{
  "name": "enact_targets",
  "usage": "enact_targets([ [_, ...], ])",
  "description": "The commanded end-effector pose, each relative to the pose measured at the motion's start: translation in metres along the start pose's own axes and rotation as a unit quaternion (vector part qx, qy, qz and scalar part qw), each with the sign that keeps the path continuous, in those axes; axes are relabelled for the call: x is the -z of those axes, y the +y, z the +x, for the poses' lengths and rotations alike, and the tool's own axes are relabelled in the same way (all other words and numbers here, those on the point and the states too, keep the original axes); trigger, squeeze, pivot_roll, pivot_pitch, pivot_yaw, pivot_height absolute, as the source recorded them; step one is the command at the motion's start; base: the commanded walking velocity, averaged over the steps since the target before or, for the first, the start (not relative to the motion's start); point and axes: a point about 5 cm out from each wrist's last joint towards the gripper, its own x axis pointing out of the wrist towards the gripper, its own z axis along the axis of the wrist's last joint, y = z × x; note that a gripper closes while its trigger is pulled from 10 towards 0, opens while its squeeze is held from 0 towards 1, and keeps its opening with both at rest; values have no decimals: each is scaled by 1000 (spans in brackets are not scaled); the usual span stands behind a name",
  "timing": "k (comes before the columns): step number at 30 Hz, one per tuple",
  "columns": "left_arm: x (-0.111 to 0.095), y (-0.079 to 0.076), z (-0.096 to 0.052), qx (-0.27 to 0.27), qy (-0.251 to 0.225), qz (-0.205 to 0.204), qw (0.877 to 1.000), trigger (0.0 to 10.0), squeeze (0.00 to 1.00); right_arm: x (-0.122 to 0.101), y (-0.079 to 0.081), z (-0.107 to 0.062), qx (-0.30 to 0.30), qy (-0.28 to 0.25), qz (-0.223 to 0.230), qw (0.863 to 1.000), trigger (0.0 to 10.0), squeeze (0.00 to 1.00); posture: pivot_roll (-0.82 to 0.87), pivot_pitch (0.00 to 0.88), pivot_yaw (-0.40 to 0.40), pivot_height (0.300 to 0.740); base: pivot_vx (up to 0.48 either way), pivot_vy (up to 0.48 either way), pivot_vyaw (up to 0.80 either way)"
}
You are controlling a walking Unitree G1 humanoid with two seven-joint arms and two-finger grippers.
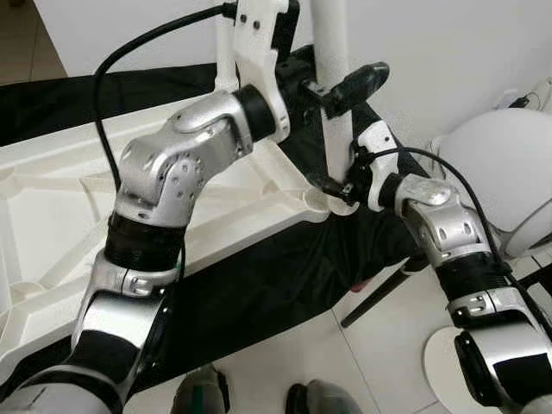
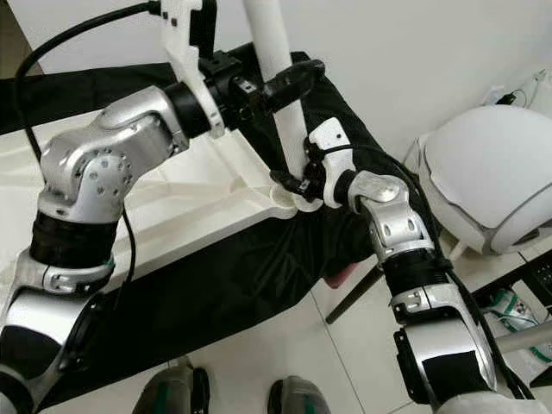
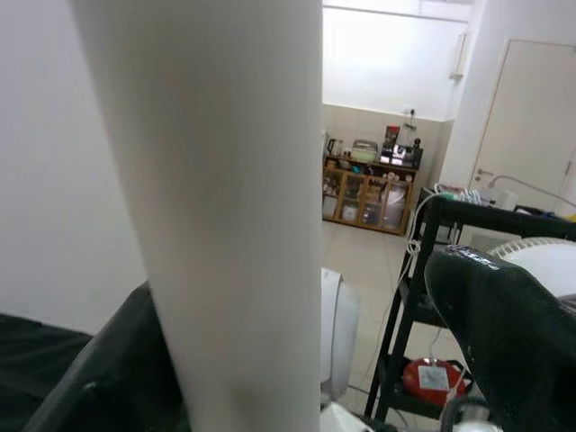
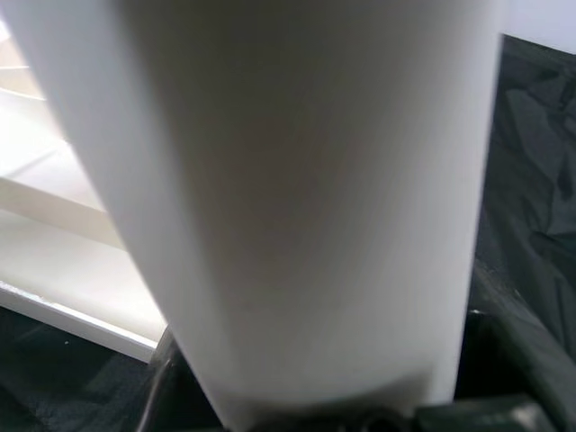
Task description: Building children table
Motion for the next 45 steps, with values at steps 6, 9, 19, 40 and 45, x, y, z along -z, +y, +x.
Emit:
enact_targets([
  [6,-10,7,11,-8,-5,-6,1000,10000,0,-8,-2,6,-2,-10,-14,1000,10000,0,-7,0,-33,740,0,0,0],
  [9,-11,9,12,-13,-8,-10,1000,6078,0,-9,-3,6,-1,-12,-15,1000,10000,0,-7,0,-30,740,0,0,0],
  [19,-15,14,11,-20,-19,-21,999,0,0,-8,-6,5,12,-14,-14,1000,10000,0,-7,0,-28,740,0,0,0],
  [40,-26,26,15,-85,-19,27,996,10000,0,-14,-10,8,52,-38,9,998,10000,1000,-11,7,-29,740,0,0,0],
  [45,-37,30,16,-133,-26,70,988,10000,0,-23,-10,18,122,-48,-6,991,10000,1000,-11,8,-31,740,0,0,0],
])
